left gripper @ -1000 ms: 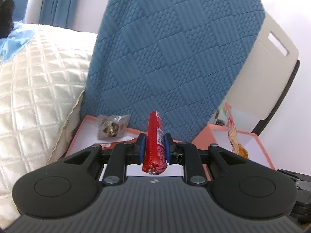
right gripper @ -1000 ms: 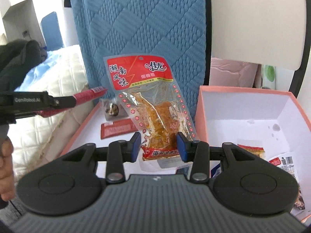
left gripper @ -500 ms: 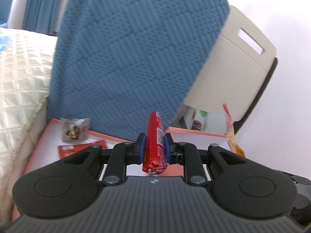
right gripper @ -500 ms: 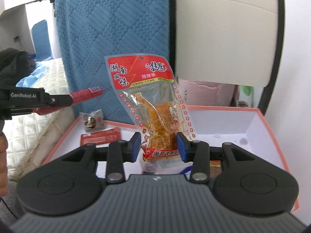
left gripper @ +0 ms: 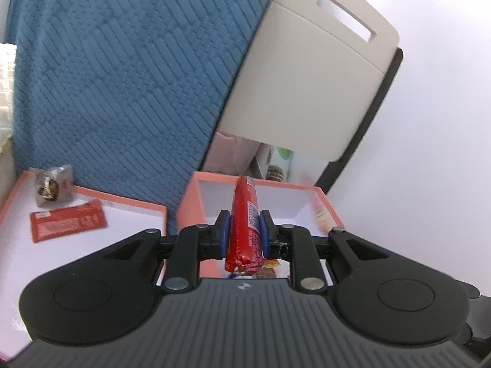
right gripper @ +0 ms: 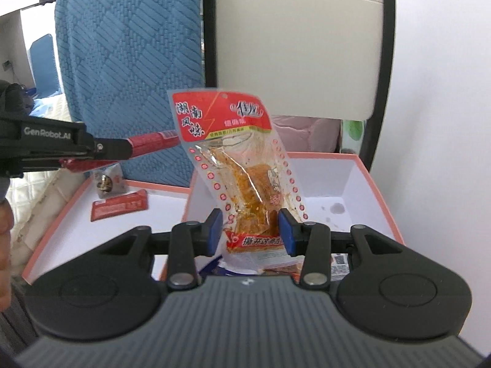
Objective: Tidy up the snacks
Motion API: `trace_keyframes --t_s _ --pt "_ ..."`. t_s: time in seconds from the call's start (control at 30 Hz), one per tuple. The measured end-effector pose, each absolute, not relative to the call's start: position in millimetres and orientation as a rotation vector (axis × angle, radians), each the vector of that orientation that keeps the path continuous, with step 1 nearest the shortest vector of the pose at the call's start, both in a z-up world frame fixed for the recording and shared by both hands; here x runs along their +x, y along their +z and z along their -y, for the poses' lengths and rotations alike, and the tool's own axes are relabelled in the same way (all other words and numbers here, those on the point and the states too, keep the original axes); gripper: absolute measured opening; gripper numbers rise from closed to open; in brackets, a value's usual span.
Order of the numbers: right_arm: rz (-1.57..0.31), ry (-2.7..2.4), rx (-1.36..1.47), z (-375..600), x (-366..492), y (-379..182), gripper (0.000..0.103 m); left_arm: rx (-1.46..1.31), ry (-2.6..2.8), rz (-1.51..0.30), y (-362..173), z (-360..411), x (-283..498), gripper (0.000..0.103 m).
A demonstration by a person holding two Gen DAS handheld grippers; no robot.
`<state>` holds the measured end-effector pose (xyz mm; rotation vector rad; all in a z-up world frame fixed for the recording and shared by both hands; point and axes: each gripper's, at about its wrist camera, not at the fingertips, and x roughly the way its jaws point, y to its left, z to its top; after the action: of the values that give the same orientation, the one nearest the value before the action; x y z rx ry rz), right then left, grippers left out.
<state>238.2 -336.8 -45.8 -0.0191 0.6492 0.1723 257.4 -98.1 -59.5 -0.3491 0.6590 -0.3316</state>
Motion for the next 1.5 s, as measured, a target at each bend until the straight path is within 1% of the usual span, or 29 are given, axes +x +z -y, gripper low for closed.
trace_keyframes --t_s 0.07,0.13,0.17,0.2,0.23,0.5,0.73,0.77,0.8,0.83,0.87,1.07,1.33,1.5 --pt "-0.654 0.169 -0.018 343.5 238.0 -49.4 0.042 -0.345 -0.338 -0.670 -63.4 109.5 259.4 0.024" --pt "-0.664 0.163 -0.018 350.0 238.8 -54.5 0.037 -0.342 -0.343 -0.687 -69.7 121.4 261.6 0.024" --pt "-0.671 0.164 -0.018 353.6 239.7 -58.9 0.030 -0.342 -0.347 -0.698 -74.1 127.5 262.5 0.024" --pt "-0.685 0.162 -0.018 356.9 241.3 -64.4 0.005 -0.340 -0.352 -0.712 -78.6 133.2 263.6 0.024" --pt "-0.703 0.159 -0.009 361.7 243.6 -71.4 0.009 -0.339 -0.359 -0.726 -83.9 139.6 264.0 0.024" --pt "-0.770 0.134 0.045 386.1 245.6 -106.4 0.009 -0.331 -0.390 -0.850 -124.5 176.6 268.6 0.024" --pt "-0.797 0.122 0.108 399.6 242.0 -121.5 0.009 -0.302 -0.416 -0.864 -130.4 187.7 268.6 0.024" --pt "-0.797 0.120 0.111 400.1 242.0 -122.1 0.009 -0.304 -0.424 -0.858 -127.8 186.9 268.6 0.029" --pt "-0.796 0.120 0.114 401.2 241.5 -121.5 0.009 -0.308 -0.430 -0.858 -125.7 185.6 268.1 0.044" --pt "-0.794 0.120 0.118 401.3 240.9 -120.9 0.009 -0.312 -0.427 -0.858 -123.3 184.3 268.5 0.055" --pt "-0.792 0.120 0.121 400.6 240.8 -119.4 0.009 -0.311 -0.415 -0.853 -119.7 182.3 267.5 0.070" --pt "-0.756 0.122 0.130 399.8 235.6 -96.5 0.009 -0.281 -0.435 -0.766 -79.5 169.5 249.9 0.071" --pt "-0.634 0.138 0.131 381.9 208.9 -21.7 0.009 -0.253 -0.443 -0.642 -6.9 140.1 214.9 0.071" --pt "-0.574 0.149 0.142 372.8 184.4 16.7 0.009 -0.241 -0.440 -0.585 27.6 121.2 187.6 0.071"
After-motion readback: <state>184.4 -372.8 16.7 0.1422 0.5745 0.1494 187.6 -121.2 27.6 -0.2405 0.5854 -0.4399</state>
